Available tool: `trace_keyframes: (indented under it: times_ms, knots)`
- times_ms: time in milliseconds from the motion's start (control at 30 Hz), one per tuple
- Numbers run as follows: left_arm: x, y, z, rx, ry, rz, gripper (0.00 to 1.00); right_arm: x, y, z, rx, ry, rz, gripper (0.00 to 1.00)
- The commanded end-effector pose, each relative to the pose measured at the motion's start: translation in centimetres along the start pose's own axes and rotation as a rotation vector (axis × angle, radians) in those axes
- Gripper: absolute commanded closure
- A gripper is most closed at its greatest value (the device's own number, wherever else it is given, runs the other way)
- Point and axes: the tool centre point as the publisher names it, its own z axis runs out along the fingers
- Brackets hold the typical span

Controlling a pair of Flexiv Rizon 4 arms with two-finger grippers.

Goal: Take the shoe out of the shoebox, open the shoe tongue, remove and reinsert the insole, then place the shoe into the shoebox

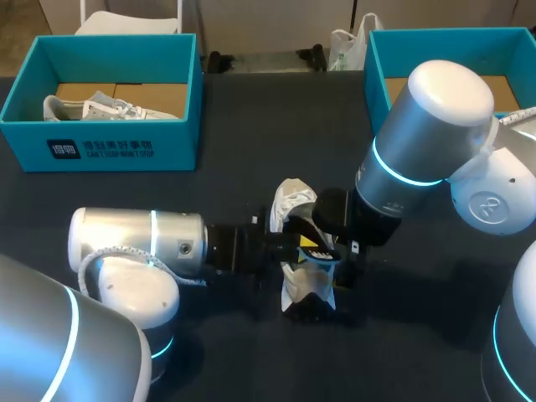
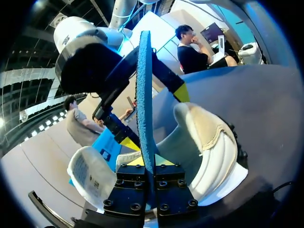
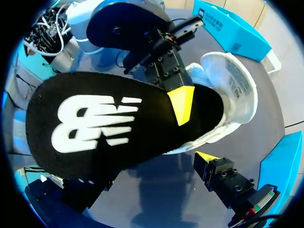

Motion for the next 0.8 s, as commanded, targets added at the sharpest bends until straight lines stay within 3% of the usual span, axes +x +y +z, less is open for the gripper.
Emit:
trace_keyframes:
  times_ms: [33,67,133,233,400,667,800]
  knots:
    - [-0.2,0.3,0.5,-0.006,0.002,-0.007,1.00,0.1,0.1,0.1,0.002,-0.003,0.001,0.00]
    - [-0.2,0.2,0.3,-0.004,0.001,-0.009,1.00,0.1,0.1,0.1,0.002,-0.003,0.001,0.00]
    - [-0.3,-0.1,0.0,0.001,-0.002,-0.012,0.83,0.1,0.1,0.1,0.002,-0.003,0.001,0.00]
    - [-0.7,-0.6,-0.5,0.010,-0.011,-0.015,0.70,0.1,0.1,0.1,0.002,-0.003,0.001,0.00]
    - [-1.0,-1.8,-1.4,0.031,-0.020,-0.012,0.60,0.1,0.1,0.1,0.002,-0.003,0.001,0.00]
    - [-0.9,-3.5,-1.5,0.058,-0.012,0.009,0.64,0.1,0.1,0.1,0.002,-0.003,0.001,0.00]
    - [-0.5,-4.0,-0.9,0.063,0.002,0.019,0.75,0.1,0.1,0.1,0.002,-0.003,0.001,0.00]
